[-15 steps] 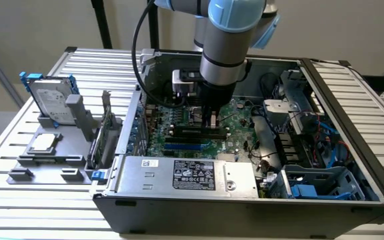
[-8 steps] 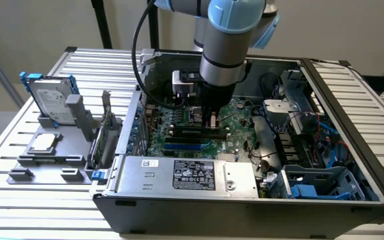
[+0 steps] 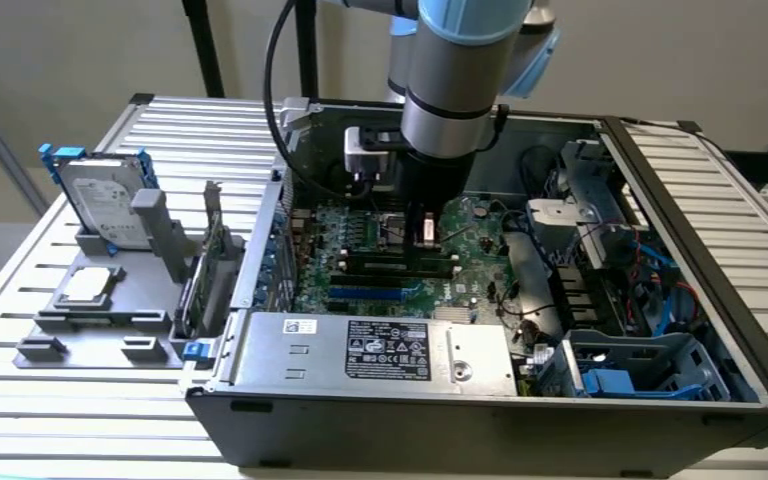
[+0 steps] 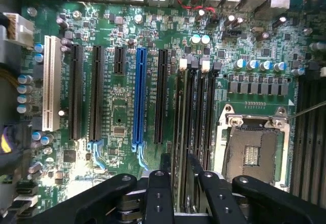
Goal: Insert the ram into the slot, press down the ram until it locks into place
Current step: 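Insert the ram into the slot, then press down the ram until it locks into place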
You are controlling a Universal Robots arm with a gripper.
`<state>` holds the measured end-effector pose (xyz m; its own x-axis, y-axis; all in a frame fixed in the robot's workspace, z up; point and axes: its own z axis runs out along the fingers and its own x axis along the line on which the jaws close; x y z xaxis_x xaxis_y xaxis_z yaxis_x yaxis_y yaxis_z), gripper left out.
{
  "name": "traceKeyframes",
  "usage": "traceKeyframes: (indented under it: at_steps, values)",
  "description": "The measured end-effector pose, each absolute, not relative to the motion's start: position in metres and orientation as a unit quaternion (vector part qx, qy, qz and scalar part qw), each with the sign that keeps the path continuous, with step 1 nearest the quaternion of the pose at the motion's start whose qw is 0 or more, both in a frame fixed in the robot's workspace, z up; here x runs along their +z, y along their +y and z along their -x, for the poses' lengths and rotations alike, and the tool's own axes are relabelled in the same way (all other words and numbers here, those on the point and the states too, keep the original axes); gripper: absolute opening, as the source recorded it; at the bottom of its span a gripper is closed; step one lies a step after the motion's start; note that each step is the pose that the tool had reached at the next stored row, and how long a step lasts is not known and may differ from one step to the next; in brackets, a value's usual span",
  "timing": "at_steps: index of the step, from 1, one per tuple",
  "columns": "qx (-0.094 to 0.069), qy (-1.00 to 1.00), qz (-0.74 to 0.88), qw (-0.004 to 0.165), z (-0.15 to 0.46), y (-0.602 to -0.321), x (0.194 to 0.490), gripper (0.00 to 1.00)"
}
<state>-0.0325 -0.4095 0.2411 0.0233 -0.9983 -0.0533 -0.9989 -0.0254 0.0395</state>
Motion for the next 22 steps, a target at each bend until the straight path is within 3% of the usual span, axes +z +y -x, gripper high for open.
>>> traceKeyframes:
  at_steps: [7,8,10,12,22]
  values:
    - [0.033,0.698,0.715,0.005,0.033,-0.412,0.269,0.27]
    - [0.033,0.698,0.715,0.005,0.033,-0.413,0.27,0.25]
    - [0.033,0.698,0.715,0.005,0.034,-0.414,0.27,0.13]
    - [0.033,0.698,0.715,0.005,0.034,-0.414,0.27,0.11]
    - [0.035,0.698,0.715,0.007,0.034,-0.414,0.27,0.11]
